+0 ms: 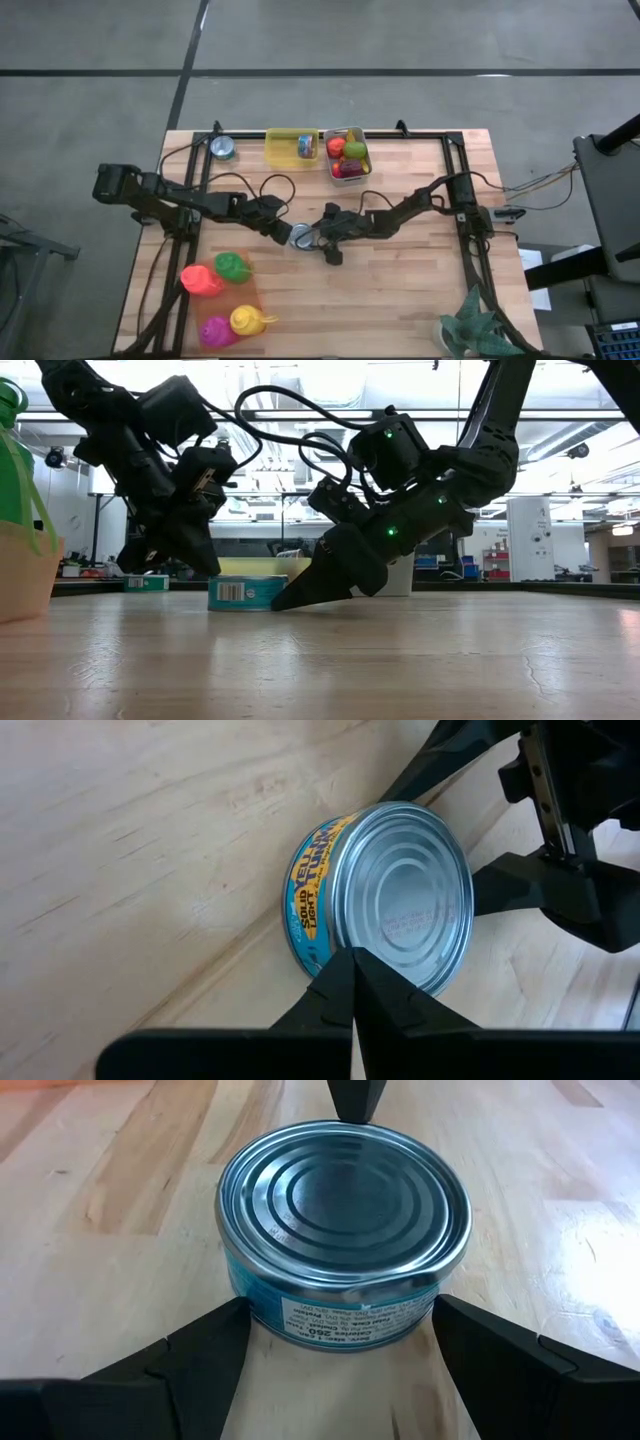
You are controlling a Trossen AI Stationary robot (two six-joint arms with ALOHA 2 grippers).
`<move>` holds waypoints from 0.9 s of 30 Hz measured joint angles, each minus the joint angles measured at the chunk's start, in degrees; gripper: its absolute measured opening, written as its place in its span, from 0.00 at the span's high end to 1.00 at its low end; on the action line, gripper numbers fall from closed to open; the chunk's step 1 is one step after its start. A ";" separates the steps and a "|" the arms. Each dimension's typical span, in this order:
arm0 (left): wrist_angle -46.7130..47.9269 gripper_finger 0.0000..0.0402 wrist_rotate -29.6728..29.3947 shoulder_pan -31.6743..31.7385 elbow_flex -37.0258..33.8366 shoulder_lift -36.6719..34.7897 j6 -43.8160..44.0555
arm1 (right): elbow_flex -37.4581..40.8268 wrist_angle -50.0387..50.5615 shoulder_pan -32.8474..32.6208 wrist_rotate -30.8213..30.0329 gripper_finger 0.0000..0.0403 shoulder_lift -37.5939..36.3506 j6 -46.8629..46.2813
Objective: Pick & Place Food Item
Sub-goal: Put the blue tuna can into the yellow bin
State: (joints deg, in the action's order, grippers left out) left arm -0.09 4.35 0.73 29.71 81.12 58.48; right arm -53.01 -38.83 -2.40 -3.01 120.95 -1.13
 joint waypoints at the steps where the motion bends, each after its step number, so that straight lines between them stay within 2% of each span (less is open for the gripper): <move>1: 0.01 0.99 0.09 0.00 0.00 0.00 0.00 | -0.01 -0.10 0.00 0.00 0.24 -0.01 0.01; 27: 1.87 0.99 0.16 -0.04 -0.15 0.63 -0.11 | -0.52 -4.27 -1.35 -0.20 0.24 -4.11 5.76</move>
State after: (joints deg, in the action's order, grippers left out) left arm 1.78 4.51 0.69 29.56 81.76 58.37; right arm -53.52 -43.10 -3.75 -3.20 116.84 4.62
